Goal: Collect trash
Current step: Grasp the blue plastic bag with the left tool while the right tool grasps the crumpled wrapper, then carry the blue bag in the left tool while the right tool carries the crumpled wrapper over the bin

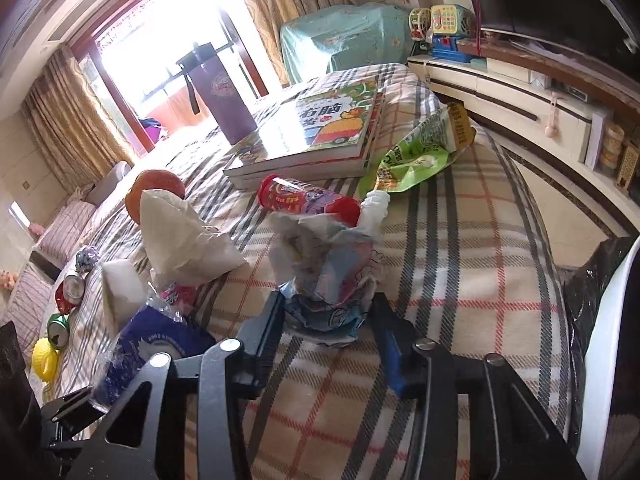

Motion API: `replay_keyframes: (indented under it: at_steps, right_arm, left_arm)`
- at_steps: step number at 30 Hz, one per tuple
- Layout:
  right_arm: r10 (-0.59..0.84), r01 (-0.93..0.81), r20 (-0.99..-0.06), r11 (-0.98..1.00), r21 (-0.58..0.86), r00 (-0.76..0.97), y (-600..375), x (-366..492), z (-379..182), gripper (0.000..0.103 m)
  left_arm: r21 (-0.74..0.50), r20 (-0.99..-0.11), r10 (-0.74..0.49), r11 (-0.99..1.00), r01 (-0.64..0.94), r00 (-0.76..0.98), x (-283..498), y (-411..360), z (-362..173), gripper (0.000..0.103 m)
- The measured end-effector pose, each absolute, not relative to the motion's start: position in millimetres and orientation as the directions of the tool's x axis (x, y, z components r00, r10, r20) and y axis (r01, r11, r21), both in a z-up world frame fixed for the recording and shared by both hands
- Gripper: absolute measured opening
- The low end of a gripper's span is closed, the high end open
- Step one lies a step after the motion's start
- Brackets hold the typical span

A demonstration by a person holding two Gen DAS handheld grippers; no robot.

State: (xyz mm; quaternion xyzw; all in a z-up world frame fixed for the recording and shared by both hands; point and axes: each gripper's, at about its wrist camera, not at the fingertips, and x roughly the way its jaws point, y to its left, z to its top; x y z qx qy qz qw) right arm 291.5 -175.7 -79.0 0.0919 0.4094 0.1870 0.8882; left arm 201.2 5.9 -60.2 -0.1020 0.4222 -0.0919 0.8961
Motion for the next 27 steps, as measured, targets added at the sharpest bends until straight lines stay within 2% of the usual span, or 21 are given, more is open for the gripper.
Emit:
replay_keyframes:
  at_steps: [2, 5, 27]
  right_arm:
    - [0.404, -0.267, -0.683, 0.915, 0.303, 0.609, -177, 283, -75, 0.035]
    - [0.404, -0.272, -0.677, 0.915, 0.299, 0.615, -184, 269, -71, 0.03]
    - [0.365, -0.143, -0.609, 0.913, 0.382, 0.704, -275, 151, -46, 0.03]
  left_arm:
    - [-0.26, -0.733, -0.258, 0.961, 0.091, 0.629, 201, 3, -59, 0.022]
    - [-0.262, -0.722, -0.268, 0.959, 0.107, 0.638, 197, -2, -54, 0.02]
    - [-0.256, -0.699, -0.371, 0.928, 0.27, 0.612, 160, -79, -36, 0.018]
